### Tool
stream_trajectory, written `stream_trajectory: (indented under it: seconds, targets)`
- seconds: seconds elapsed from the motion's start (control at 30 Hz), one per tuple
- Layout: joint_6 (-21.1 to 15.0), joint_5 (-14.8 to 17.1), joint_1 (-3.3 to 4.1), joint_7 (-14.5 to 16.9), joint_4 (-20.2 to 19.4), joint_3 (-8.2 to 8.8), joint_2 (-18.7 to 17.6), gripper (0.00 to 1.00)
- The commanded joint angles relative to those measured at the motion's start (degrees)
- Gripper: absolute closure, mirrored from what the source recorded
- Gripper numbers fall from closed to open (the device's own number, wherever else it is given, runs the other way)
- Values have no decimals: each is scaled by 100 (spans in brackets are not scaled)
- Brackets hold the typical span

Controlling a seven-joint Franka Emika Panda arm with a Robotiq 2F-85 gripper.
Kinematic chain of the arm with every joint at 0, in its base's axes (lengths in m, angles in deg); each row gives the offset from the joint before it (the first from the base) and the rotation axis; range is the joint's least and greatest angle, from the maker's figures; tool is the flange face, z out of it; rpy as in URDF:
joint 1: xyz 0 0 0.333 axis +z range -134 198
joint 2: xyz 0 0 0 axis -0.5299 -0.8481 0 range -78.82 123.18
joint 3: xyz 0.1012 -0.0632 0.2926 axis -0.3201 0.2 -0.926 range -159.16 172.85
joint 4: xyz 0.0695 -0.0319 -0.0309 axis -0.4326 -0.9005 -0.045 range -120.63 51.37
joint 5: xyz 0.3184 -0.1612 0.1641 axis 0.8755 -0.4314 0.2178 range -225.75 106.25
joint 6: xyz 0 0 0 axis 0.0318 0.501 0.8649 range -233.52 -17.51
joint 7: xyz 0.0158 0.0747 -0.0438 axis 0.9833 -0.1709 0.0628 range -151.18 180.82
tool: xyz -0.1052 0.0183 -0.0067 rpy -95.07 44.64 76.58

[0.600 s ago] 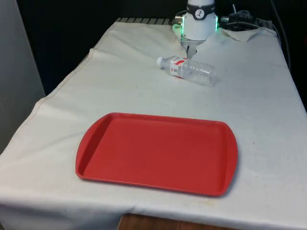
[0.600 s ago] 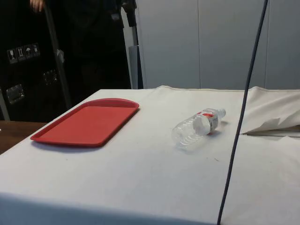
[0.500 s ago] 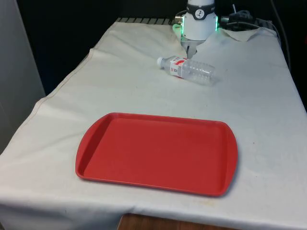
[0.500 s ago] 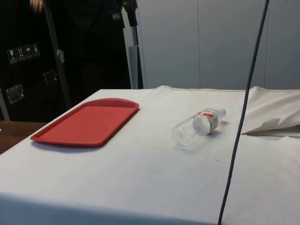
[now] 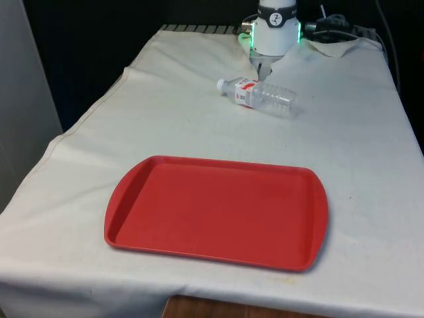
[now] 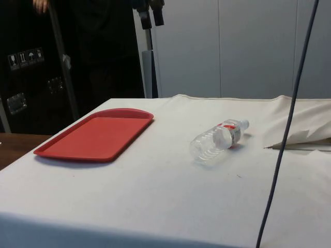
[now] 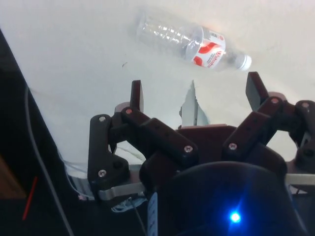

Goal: Place the bottle upright on the tray.

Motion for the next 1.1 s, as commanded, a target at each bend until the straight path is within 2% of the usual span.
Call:
stream_trajectory:
  seconds: [0.0,0.03,0.07,0.23,0.33,0.6,0.63,0.77,0.9,0.93,1.07]
  targets:
    - [-97,-63,0,-52,-103,-11,103,0]
    - [-11,-17,0,0,-34,0,40,0]
    - [-126,-92,0,-57,-183,-17,183,0]
    - [-235,-178,0,-86,-441,-40,447,0]
    - [-206,-149,0,-52,-487,-40,493,0]
    - [-516,-275,-6,-109,-934,-63,911,0]
    - [-413,-223,0,-63,-842,-46,825,0]
    - [-659,-292,-11,-109,-1169,-63,1129,0]
    - [-773,-304,-11,-103,-1364,-63,1301,0]
    - [-676,-252,0,-63,-1295,-46,1243,0]
    - [-900,-315,-11,-103,-1593,-63,1507,0]
